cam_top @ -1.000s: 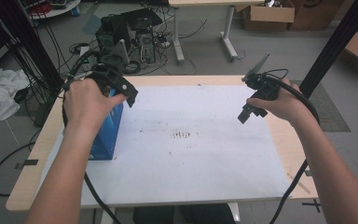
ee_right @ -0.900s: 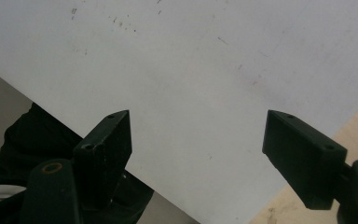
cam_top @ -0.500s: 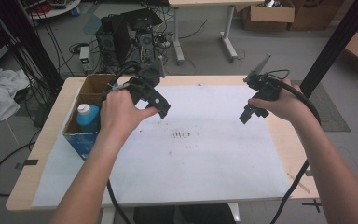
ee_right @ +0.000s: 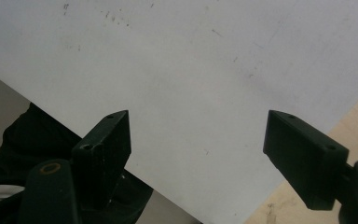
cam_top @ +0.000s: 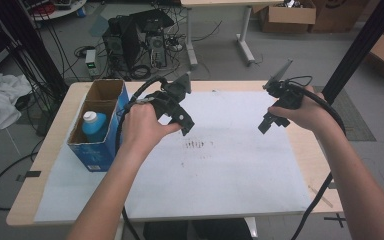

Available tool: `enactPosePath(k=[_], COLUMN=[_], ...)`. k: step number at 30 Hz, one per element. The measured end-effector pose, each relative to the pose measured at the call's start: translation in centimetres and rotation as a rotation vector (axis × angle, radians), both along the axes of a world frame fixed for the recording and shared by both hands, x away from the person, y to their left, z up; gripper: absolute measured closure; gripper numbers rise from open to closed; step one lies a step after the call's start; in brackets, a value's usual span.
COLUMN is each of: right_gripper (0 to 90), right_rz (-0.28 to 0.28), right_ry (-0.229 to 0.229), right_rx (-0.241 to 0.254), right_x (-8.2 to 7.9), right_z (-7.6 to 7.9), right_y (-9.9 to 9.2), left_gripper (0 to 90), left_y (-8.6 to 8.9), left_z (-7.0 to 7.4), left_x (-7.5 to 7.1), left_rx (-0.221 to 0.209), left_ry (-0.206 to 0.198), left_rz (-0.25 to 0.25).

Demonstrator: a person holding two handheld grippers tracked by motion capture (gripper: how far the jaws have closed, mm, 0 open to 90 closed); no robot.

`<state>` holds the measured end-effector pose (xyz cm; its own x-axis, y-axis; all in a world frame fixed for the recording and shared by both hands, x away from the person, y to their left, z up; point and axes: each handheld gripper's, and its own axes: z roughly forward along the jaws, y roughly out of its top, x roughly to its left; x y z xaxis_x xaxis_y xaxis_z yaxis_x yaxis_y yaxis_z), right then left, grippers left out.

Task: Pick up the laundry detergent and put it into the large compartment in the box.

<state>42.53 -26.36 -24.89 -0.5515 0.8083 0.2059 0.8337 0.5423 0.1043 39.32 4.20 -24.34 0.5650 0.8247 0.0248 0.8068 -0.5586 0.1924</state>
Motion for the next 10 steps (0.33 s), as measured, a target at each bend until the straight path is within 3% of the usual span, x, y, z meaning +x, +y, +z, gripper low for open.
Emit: enactPosePath(k=[10], right_gripper=[23.3], right_rz=[-0.009], right_ry=[0.003], right_rx=[0.008], right_x=[-0.16], right_z=[-0.09], right_y=[-0.06], left_gripper=[0.1], left_y=[0.15], left_z=[-0.47], left_x=[-0.15], left_rx=[0.001], left_ry=[0.008], left_rz=[-0.001])
